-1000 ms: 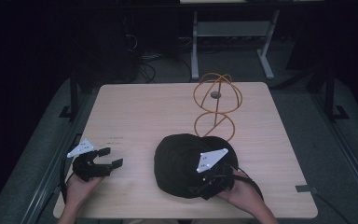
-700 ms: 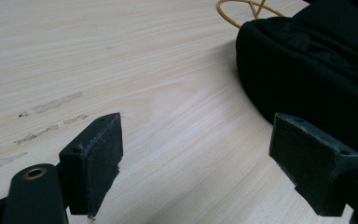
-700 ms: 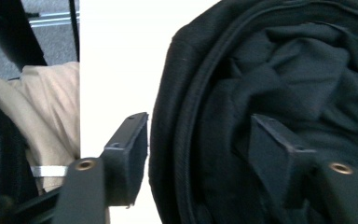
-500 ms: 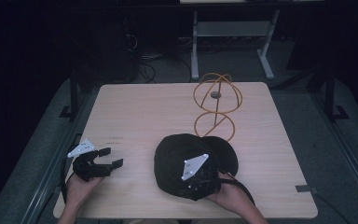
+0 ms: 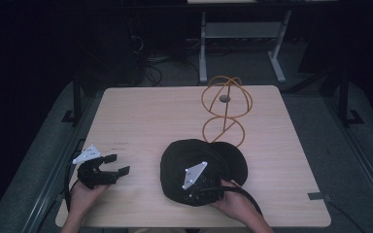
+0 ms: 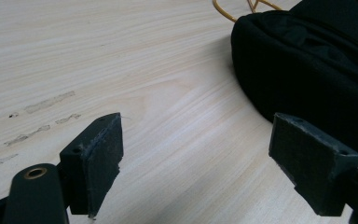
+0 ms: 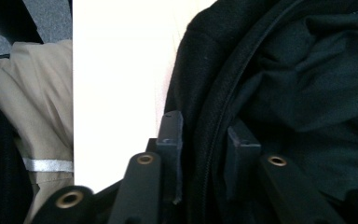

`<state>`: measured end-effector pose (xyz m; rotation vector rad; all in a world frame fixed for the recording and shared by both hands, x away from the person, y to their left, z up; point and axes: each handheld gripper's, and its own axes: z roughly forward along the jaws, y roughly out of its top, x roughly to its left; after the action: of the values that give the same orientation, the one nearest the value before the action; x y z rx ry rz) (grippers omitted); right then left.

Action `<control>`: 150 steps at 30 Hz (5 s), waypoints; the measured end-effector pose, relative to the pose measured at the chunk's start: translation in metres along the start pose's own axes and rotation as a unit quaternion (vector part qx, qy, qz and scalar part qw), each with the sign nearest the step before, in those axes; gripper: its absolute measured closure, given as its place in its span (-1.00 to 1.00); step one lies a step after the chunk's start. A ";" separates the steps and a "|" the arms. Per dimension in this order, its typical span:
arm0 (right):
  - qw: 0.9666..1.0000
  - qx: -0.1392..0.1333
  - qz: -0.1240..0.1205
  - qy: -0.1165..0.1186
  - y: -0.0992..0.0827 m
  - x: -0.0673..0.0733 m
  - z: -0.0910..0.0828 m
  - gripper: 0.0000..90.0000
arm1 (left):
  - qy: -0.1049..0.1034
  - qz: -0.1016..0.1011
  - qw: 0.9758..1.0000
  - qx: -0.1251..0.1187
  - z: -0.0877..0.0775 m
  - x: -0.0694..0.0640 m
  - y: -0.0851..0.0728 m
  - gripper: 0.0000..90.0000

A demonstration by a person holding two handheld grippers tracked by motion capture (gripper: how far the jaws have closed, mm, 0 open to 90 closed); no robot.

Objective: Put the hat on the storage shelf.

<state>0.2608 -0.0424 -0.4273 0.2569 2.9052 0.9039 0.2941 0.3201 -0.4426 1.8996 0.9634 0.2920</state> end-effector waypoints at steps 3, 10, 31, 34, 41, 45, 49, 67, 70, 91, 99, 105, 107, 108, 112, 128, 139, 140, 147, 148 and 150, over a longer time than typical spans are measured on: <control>1.000 -0.001 -0.003 -0.002 0.001 0.001 -0.001 0.67 | -0.002 0.000 1.000 -0.001 -0.001 0.000 0.000 -0.62; 1.000 -0.029 0.007 -0.009 0.005 0.000 -0.019 0.70 | -0.007 0.010 1.000 -0.015 -0.002 -0.005 0.003 -0.62; 0.992 -0.124 0.027 0.013 0.041 -0.013 -0.076 0.70 | -0.095 0.079 0.991 -0.049 0.010 -0.059 0.019 -0.62; 0.991 -0.132 0.028 0.013 0.045 -0.015 -0.082 0.70 | -0.105 0.087 0.989 -0.054 0.014 -0.066 0.022 -0.62; 0.989 -0.143 0.028 0.007 0.056 -0.019 -0.094 0.70 | -0.127 0.080 0.986 -0.072 0.023 -0.074 0.028 -0.62; 0.989 -0.148 0.025 0.002 0.063 -0.020 -0.099 0.70 | -0.137 0.078 0.984 -0.081 0.029 -0.080 0.032 -0.62; 0.988 -0.153 0.023 0.003 0.070 -0.021 -0.104 0.70 | -0.131 0.097 0.983 -0.082 0.035 -0.085 0.036 -0.62; 0.985 -0.174 0.013 0.014 0.083 -0.021 -0.113 0.71 | -0.148 0.096 0.970 -0.167 0.038 -0.086 0.055 0.59; 0.984 -0.180 0.011 0.013 0.082 -0.020 -0.115 0.71 | -0.151 0.104 0.970 -0.159 0.035 -0.087 0.057 0.84; 0.970 -0.233 0.057 0.028 0.065 -0.035 -0.124 0.57 | -0.110 0.146 0.969 -0.167 -0.009 -0.100 0.105 0.91; 0.965 -0.249 0.075 0.032 0.054 -0.039 -0.121 0.47 | -0.104 0.158 0.969 -0.156 -0.010 -0.105 0.121 0.91; 0.966 -0.246 0.081 -0.013 0.042 -0.038 -0.126 0.05 | -0.100 0.148 0.974 -0.143 -0.012 -0.097 0.132 0.91; 0.965 -0.245 0.092 -0.012 0.032 -0.039 -0.125 -0.03 | -0.099 0.144 0.975 -0.136 -0.013 -0.093 0.136 0.91; 0.965 -0.246 0.095 -0.013 0.027 -0.040 -0.125 -0.06 | -0.098 0.146 0.976 -0.130 -0.014 -0.091 0.138 0.91; 0.963 -0.243 0.115 -0.026 0.002 -0.042 -0.122 -0.20 | -0.094 0.156 0.977 -0.116 -0.018 -0.088 0.144 0.91; 0.952 -0.222 0.194 -0.087 -0.097 -0.047 -0.127 -0.35 | -0.105 0.139 0.980 -0.100 -0.008 -0.070 0.180 0.91; 0.940 -0.211 0.240 -0.119 -0.148 -0.054 -0.135 -0.38 | -0.108 0.144 0.979 -0.092 0.006 -0.071 0.210 0.91; 0.939 -0.210 0.243 -0.120 -0.150 -0.055 -0.136 -0.38 | -0.109 0.144 0.979 -0.093 0.008 -0.070 0.214 0.91; 0.935 -0.208 0.254 -0.133 -0.170 -0.057 -0.140 -0.39 | -0.114 0.146 0.978 -0.092 0.026 -0.072 0.240 0.91; 0.934 -0.210 0.256 -0.135 -0.172 -0.058 -0.141 -0.39 | -0.116 0.146 0.978 -0.091 0.029 -0.072 0.243 0.91; 0.932 -0.214 0.261 -0.136 -0.176 -0.058 -0.143 -0.39 | -0.116 0.150 0.978 -0.088 0.034 -0.073 0.249 0.91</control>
<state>0.2754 -0.2749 -0.4080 1.0480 2.3332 1.4058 0.3889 0.1861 -0.2384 1.8637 0.4791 0.3135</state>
